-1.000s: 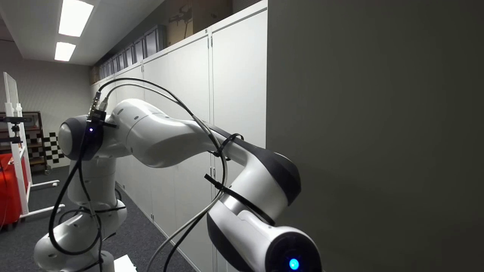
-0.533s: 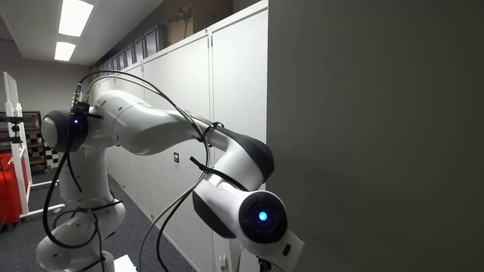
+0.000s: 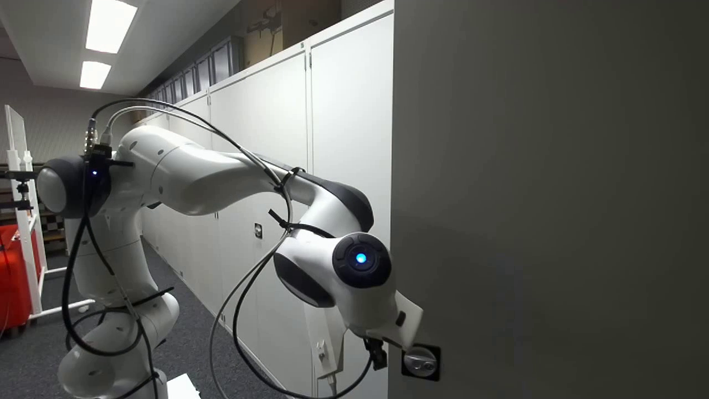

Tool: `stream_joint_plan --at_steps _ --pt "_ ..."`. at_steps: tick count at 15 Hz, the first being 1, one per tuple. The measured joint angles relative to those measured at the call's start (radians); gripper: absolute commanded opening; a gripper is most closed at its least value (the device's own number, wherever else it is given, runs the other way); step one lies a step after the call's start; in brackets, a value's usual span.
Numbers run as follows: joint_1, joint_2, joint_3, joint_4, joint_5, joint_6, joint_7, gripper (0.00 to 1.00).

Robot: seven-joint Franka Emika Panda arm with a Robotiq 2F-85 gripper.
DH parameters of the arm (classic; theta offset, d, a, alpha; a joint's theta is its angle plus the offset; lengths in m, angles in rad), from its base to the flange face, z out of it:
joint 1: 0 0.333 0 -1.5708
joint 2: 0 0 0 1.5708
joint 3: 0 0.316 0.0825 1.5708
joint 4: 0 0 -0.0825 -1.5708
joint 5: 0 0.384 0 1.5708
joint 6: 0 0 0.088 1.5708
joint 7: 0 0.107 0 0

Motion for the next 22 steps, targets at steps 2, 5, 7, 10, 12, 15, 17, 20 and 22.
stream_joint_plan --at_steps 2,5,7,10,12,15,17,20,22 --pt "0.030 -0.034 0.000 -0.024 -0.027 0.021 0.005 1.00" --pt "0.068 -0.085 -0.002 -0.055 -0.067 0.040 0.019 1.00" --pt "0.091 -0.118 -0.004 -0.074 -0.091 0.049 0.031 1.00" --pt "0.126 -0.166 -0.008 -0.106 -0.119 0.077 0.057 1.00" --pt "0.151 -0.196 -0.009 -0.128 -0.137 0.105 0.080 1.00" --pt "0.192 -0.238 -0.009 -0.164 -0.164 0.166 0.114 1.00" --pt "0.220 -0.264 -0.009 -0.188 -0.186 0.207 0.137 1.00" --pt "0.259 -0.304 -0.009 -0.224 -0.222 0.257 0.169 1.00" --pt "0.283 -0.330 -0.008 -0.247 -0.247 0.283 0.190 1.00"
